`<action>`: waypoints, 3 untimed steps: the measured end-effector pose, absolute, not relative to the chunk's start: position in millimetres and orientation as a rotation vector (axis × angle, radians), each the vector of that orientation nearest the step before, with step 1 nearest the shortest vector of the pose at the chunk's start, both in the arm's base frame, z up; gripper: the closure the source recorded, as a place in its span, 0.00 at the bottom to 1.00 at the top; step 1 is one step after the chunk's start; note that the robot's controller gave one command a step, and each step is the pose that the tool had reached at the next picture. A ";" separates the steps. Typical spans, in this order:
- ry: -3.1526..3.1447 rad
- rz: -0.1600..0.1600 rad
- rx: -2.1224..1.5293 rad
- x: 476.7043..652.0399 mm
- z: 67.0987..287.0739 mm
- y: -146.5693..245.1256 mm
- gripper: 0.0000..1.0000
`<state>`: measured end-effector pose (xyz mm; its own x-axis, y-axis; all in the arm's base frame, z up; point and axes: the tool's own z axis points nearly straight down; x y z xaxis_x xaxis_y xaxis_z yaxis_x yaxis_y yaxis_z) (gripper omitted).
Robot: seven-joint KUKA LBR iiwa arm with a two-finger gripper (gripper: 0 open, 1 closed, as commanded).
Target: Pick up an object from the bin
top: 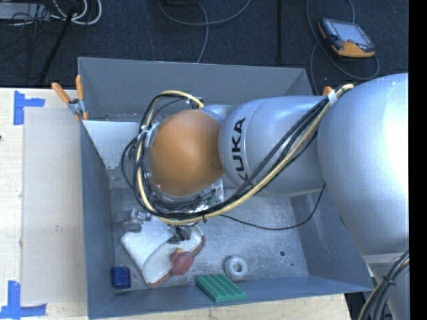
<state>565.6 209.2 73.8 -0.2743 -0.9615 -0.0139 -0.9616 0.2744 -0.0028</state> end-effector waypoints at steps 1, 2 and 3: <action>2.507 0.005 -1.884 566.4 76.1 211.8 0.00; 2.500 0.006 -1.873 569.5 81.7 214.4 1.00; 2.513 -0.001 -1.872 570.9 153.8 215.7 1.00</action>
Offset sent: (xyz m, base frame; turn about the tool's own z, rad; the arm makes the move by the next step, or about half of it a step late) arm 0.0000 0.0000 0.0000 0.0000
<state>570.9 215.7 153.8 -0.2863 -0.9581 -0.0057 -0.9581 0.2863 -0.0050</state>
